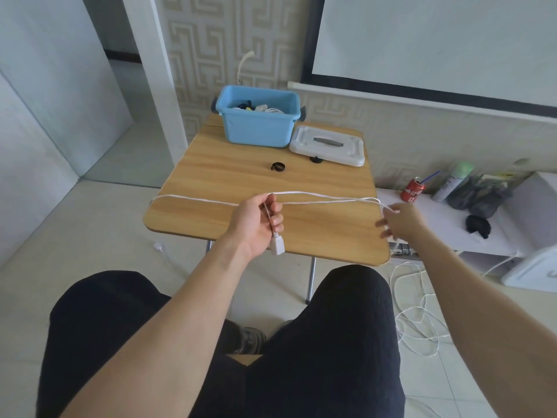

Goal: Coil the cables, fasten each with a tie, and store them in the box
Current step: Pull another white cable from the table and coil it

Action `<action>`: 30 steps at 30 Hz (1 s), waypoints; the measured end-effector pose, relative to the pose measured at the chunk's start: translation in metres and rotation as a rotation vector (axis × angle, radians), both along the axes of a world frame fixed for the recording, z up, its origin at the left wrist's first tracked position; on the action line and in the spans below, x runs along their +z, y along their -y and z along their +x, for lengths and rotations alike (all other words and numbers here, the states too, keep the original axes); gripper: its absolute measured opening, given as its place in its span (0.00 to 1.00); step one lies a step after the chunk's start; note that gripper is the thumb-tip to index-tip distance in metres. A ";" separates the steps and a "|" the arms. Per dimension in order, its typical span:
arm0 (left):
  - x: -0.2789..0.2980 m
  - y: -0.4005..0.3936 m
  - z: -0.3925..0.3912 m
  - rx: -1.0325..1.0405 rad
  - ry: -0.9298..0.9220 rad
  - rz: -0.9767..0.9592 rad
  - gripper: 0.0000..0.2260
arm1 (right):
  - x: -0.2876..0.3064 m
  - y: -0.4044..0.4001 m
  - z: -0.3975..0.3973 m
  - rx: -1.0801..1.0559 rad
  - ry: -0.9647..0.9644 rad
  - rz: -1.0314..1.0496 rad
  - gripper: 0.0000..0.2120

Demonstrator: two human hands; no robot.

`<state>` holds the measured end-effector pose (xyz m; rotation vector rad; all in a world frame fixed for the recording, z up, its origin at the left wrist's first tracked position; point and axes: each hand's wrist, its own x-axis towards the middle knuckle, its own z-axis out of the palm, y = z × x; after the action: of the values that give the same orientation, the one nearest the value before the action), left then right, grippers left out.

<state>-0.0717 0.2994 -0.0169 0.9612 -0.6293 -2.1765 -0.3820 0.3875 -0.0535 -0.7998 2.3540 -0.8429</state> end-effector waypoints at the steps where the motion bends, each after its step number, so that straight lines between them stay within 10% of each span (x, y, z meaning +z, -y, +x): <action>1: 0.000 0.001 0.002 0.015 -0.021 0.000 0.12 | 0.001 -0.005 0.003 0.028 -0.036 0.002 0.12; 12: -0.005 0.017 0.033 0.501 -0.384 0.118 0.15 | 0.032 -0.076 0.091 0.533 0.173 -0.012 0.17; 16: -0.003 0.018 0.041 0.597 -0.370 0.077 0.12 | 0.032 -0.085 0.133 0.702 -0.029 0.147 0.15; 25: -0.014 -0.017 0.043 0.376 0.092 -0.410 0.12 | 0.089 -0.095 0.214 0.947 -0.026 0.127 0.12; 30: -0.007 -0.037 0.069 -0.194 0.286 -0.552 0.12 | 0.097 -0.078 0.207 0.585 0.020 -0.327 0.07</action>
<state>-0.0026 0.3361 -0.0238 0.9339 -1.4221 -1.8682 -0.1745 0.4656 0.0435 -1.5062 1.8181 -0.9651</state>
